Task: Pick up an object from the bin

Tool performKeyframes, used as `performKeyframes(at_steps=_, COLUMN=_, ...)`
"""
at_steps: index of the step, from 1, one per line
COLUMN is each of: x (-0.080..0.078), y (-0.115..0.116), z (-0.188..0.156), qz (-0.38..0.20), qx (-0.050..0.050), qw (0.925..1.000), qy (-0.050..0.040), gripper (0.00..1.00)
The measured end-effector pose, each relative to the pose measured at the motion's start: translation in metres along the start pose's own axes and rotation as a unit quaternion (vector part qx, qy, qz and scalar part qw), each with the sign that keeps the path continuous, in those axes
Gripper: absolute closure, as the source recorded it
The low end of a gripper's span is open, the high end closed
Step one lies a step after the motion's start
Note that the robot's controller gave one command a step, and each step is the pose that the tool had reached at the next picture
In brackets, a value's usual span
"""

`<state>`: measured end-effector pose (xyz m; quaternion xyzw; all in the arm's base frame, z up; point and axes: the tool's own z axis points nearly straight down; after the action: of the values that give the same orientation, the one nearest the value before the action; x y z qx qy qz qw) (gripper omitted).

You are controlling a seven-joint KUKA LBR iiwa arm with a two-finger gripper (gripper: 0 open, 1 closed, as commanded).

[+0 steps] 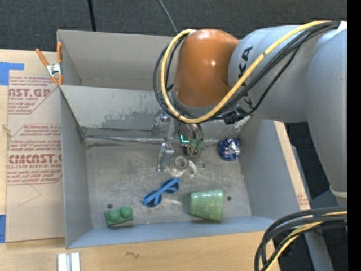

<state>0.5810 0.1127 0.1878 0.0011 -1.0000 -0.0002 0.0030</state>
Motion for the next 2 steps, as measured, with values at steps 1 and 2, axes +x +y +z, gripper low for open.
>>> performKeyframes(at_steps=1, x=0.016, y=-0.019, z=0.115, qz=-0.118, qx=-0.001, qw=0.993, qy=-0.006, gripper=0.0)
performKeyframes(at_steps=2, x=0.064, y=-0.051, z=0.114, qz=-0.223, qx=0.0, qw=0.9747, qy=-0.0108, gripper=0.0)
